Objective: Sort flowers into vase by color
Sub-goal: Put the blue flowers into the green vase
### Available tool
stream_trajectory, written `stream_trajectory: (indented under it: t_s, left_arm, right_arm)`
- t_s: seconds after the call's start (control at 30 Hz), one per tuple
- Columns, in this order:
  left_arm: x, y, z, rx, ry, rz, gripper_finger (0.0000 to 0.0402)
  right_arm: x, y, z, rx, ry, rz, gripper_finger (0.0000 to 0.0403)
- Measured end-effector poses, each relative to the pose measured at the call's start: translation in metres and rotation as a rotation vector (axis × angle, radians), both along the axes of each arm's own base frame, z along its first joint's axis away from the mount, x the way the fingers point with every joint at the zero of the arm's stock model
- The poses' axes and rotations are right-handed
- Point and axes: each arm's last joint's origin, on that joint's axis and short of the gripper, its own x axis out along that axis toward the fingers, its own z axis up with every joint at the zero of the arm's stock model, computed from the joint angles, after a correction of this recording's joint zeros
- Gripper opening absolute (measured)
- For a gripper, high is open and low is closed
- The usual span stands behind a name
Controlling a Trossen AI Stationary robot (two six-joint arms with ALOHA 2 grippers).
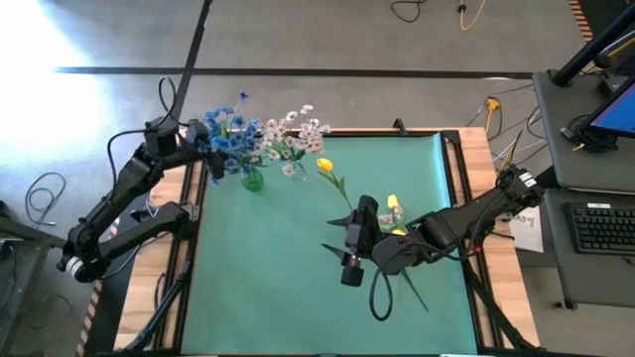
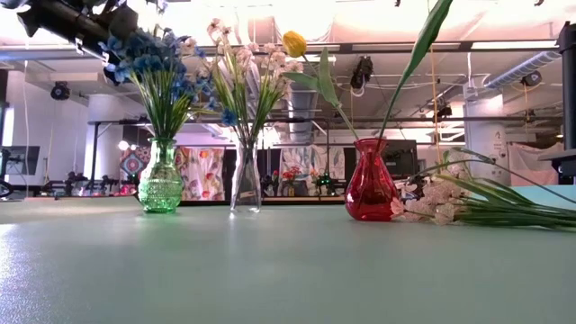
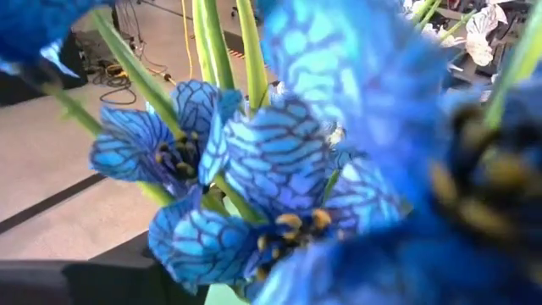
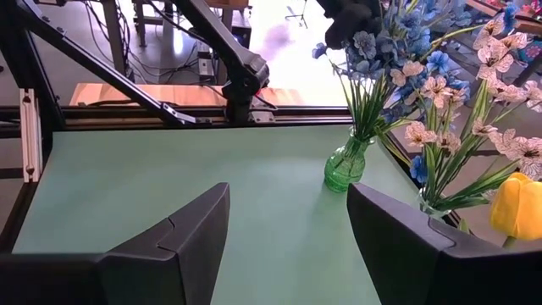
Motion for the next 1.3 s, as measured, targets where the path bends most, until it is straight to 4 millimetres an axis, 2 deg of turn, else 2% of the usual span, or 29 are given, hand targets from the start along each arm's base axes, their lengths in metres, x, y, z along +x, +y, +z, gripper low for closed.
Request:
stream_trajectory:
  t_s: [0.23, 0.4, 0.97, 1.13, 1.3]
  left_arm:
    - [-0.001, -0.001, 0.002, -0.024, -0.012, 0.008, 0.0321]
    - [-0.002, -0.003, 0.015, -0.038, -0.033, 0.017, 0.0338]
    - [-0.005, -0.007, 0.051, -0.085, 0.015, 0.025, 0.0341]
    - [-0.007, -0.005, 0.043, -0.147, 0.178, 0.081, 0.0341]
    - [-0.003, 0.000, 0.043, -0.158, 0.168, 0.067, 0.0341]
  right_arm:
    - [0.000, 0.000, 0.000, 0.000, 0.000, 0.000, 0.0233]
    - [0.000, -0.001, 0.000, -0.002, 0.001, -0.001, 0.0233]
    - [0.000, -0.001, 0.000, -0.002, 0.000, -0.001, 0.0233]
    - [0.000, -0.001, 0.001, -0.001, -0.001, -0.001, 0.0233]
    - [0.000, -0.001, 0.001, -0.009, 0.002, 0.002, 0.0233]
